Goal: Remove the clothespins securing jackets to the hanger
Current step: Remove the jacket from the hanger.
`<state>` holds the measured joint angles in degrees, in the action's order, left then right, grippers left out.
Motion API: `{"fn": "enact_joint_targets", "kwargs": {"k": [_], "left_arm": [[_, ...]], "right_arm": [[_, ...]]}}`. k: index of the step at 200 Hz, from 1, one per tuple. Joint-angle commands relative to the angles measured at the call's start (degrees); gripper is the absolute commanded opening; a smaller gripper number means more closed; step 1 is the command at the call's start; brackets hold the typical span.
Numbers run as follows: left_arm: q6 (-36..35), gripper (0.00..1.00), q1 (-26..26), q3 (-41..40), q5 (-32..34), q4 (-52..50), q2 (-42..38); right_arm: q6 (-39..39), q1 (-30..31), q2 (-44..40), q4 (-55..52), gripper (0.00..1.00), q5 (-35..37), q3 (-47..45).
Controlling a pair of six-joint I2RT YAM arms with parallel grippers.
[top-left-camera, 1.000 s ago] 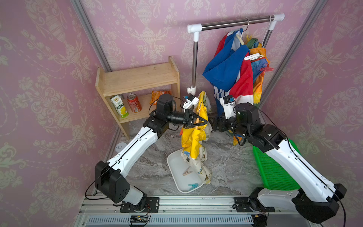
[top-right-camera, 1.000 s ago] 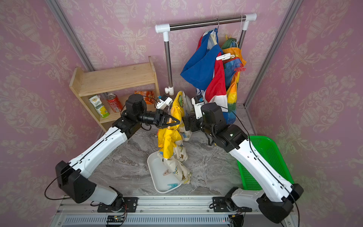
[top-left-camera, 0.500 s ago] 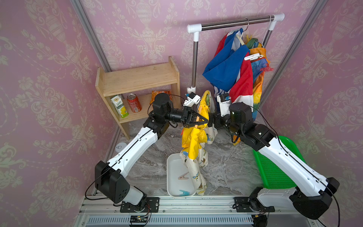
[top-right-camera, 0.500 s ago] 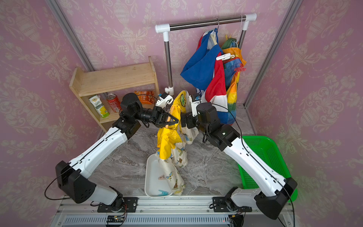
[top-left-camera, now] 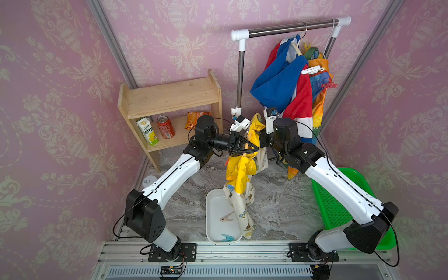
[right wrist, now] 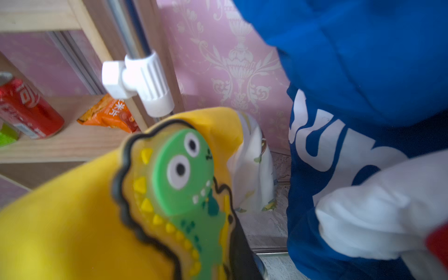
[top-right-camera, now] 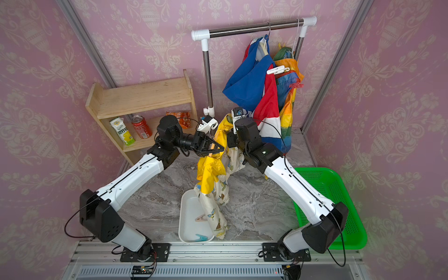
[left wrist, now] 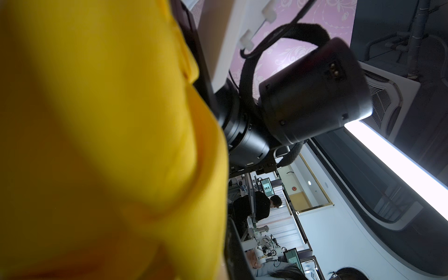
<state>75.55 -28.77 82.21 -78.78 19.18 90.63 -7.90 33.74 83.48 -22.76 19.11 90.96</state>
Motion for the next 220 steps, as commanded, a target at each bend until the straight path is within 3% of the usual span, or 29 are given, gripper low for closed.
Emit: {"fn": "enact_joint_targets", "kwargs": {"k": [1, 51, 84, 103, 112, 130, 140, 161, 179, 220], "left_arm": [[-2.5, 0.00, -0.3, 3.1, -1.4, 4.3, 1.4], [-2.5, 0.00, 0.6, 6.0, -1.0, 4.1, 4.9], [-4.3, 0.18, 1.2, 5.7, 0.4, 2.2, 5.2], [-11.9, 0.22, 2.0, 6.3, 1.8, -7.1, 4.3], [-19.9, 0.23, 2.4, 8.0, 5.7, -17.6, 3.6], [-42.5, 0.24, 1.5, 16.7, 13.4, -45.6, 4.2], [-49.1, 0.21, 0.2, 21.7, 16.4, -55.9, 5.7], [-53.8, 0.21, -1.7, 27.0, 21.7, -62.9, 7.8], [-57.9, 0.24, -1.9, 28.9, 30.4, -68.1, 7.8], [-61.0, 0.29, -7.5, 23.4, 53.8, -66.3, 2.3]], "right_arm": [[0.6, -2.4, 0.7, 0.2, 0.00, 3.2, 4.8], [1.2, -8.5, 4.1, -0.8, 0.00, 3.8, 13.8], [2.1, -10.7, 6.7, -1.1, 0.00, 2.7, 20.6], [2.5, -10.9, 8.0, -1.8, 0.00, 1.9, 24.0], [2.6, -10.9, 8.4, -2.1, 0.00, 1.3, 25.0], [2.1, -10.8, 8.9, -2.9, 0.00, 0.3, 26.3], [1.3, -10.9, 9.2, -3.4, 0.00, -0.4, 26.8], [-0.4, -10.8, 10.0, -4.6, 0.00, -1.8, 28.5], [-0.7, -10.8, 10.3, -4.7, 0.00, -2.2, 29.0], [-0.5, -10.7, 11.2, -7.1, 0.00, -2.2, 30.5]]}}
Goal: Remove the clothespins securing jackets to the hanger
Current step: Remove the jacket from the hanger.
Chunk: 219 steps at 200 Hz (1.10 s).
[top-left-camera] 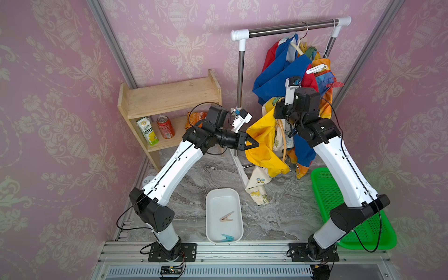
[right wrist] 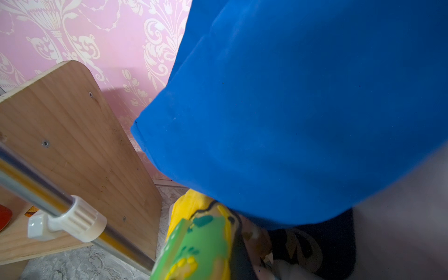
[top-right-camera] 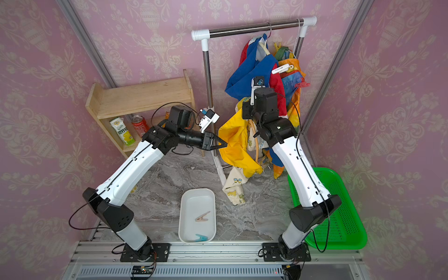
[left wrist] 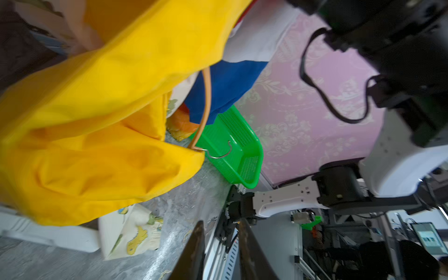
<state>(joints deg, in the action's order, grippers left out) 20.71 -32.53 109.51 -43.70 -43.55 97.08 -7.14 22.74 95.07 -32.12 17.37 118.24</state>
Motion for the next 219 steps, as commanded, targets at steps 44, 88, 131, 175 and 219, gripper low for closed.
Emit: {"fn": "enact_joint_targets", "kwargs": {"k": [44, 88, 131, 175, 219], "left_arm": [[-4.8, 0.34, -17.2, -18.9, 36.9, 17.3, -8.9], [-10.5, 0.58, -25.6, -23.6, 52.7, 31.5, -7.6], [-15.1, 0.61, -27.0, -22.5, 58.3, 42.0, -2.4], [-13.5, 0.59, -27.0, -16.3, 54.6, 39.5, 3.6], [-13.6, 0.56, -26.2, -14.5, 53.4, 39.7, 6.3]], "right_arm": [[-1.4, 0.1, 1.0, -0.2, 0.00, -0.9, 6.0], [-1.1, 0.2, 3.4, -3.8, 0.00, -1.8, 10.5], [-0.6, 0.2, 3.6, -6.0, 0.00, -1.7, 12.1], [-1.1, 0.2, 3.2, -6.6, 0.00, -1.7, 12.4], [-1.2, 0.2, 2.4, -6.6, 0.00, -1.7, 12.0]]}}
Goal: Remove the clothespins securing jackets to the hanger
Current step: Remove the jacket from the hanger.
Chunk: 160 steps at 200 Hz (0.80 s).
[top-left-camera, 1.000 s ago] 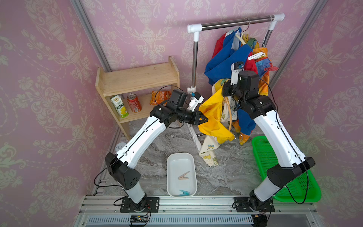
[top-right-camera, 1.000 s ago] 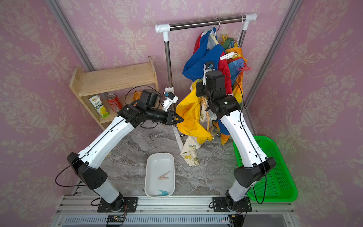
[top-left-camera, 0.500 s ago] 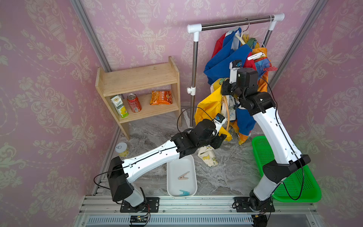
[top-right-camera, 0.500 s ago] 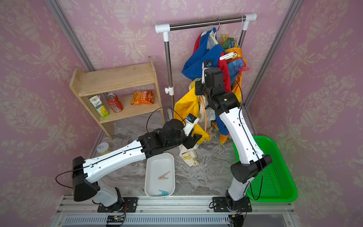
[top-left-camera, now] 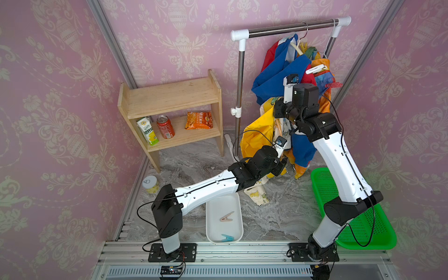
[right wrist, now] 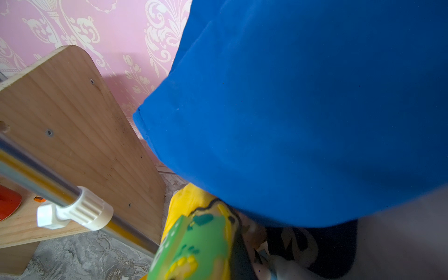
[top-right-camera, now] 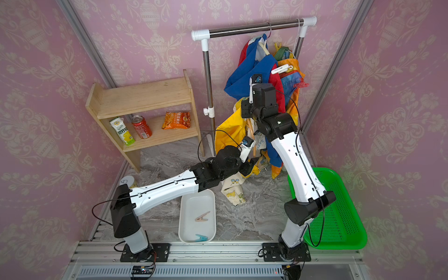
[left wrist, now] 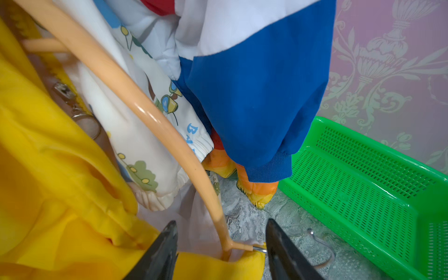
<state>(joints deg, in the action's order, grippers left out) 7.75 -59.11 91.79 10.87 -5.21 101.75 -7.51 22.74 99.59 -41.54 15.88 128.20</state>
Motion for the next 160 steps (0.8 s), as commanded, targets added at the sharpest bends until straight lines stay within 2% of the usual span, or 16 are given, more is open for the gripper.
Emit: {"fn": "enact_joint_targets", "kwargs": {"k": [1, 67, 110, 121, 160], "left_arm": [[-0.5, 0.56, 0.4, 3.4, -1.3, 1.3, 1.7], [2.6, 0.37, 1.9, 4.8, -4.0, 2.3, 4.7], [4.5, 0.12, 3.1, 4.5, -8.0, 3.0, 4.7], [4.4, 0.00, 3.1, 4.6, -9.0, 2.6, 4.4], [4.7, 0.00, 3.6, 3.7, -15.1, -1.0, -0.1]], "right_arm": [[-0.8, 0.1, -2.1, 2.8, 0.00, -0.2, 2.0], [-0.8, 0.0, -3.0, 2.9, 0.00, 0.9, 1.2], [-0.8, 0.0, -3.6, 3.1, 0.00, 1.1, 0.8], [-0.6, 0.0, -3.7, 3.0, 0.00, 1.3, 0.8], [0.5, -0.8, -2.5, 2.1, 0.00, 0.5, 4.0]]}}
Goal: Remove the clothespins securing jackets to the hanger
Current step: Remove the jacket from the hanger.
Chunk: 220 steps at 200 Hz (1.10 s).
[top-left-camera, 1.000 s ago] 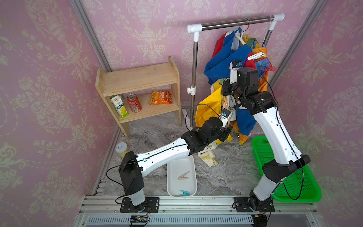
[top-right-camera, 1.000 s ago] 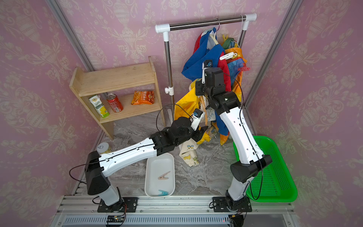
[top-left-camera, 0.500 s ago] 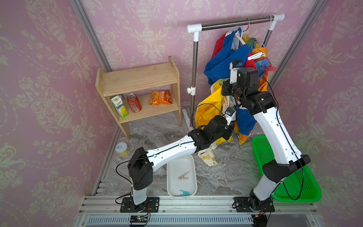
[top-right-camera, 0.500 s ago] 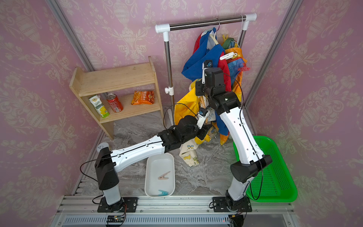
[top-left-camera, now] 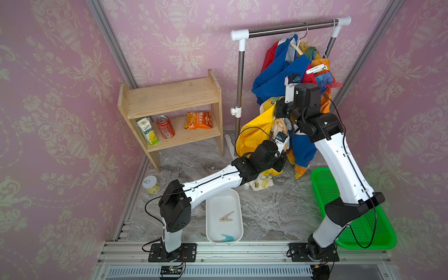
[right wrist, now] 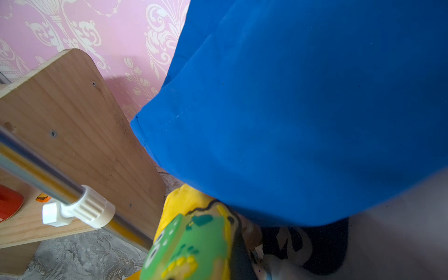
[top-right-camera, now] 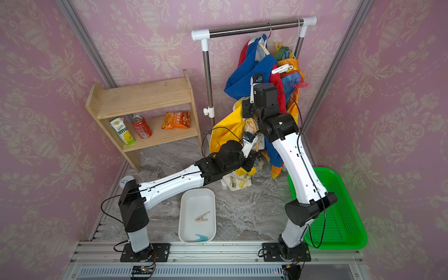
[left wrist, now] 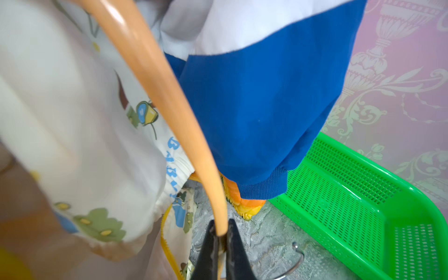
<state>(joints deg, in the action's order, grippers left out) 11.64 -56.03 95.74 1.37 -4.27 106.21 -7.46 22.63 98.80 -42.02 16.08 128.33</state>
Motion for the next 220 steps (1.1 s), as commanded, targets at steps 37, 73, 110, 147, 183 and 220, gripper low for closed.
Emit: {"fn": "enact_joint_targets", "kwargs": {"k": [37, 73, 110, 147, 183, 220], "left_arm": [[4.2, 0.00, 1.5, -4.4, -14.0, -0.3, -10.8], [8.8, 0.00, 3.8, -5.6, -26.4, 0.4, -15.4], [14.4, 0.00, 5.0, -5.8, -40.4, 3.8, -16.5], [19.8, 0.00, 5.5, -4.7, -49.4, 5.8, -15.1], [27.6, 0.00, 6.7, -8.1, -53.2, 16.9, -15.4], [29.6, 0.00, 7.3, -6.9, -55.1, 20.9, -15.7]], "right_arm": [[2.0, -1.2, 0.5, 0.5, 0.00, -0.1, 10.0], [2.4, -2.7, 5.8, -2.9, 0.00, -2.9, 22.7], [2.2, -3.6, 8.4, -4.0, 0.00, -5.6, 26.8], [-1.7, -6.8, 9.3, -1.3, 0.00, -9.5, 25.6], [-6.0, -10.3, 11.1, -1.6, 0.00, -11.9, 26.3], [-6.7, -10.9, 11.0, -3.2, 0.00, -12.7, 24.3]]}}
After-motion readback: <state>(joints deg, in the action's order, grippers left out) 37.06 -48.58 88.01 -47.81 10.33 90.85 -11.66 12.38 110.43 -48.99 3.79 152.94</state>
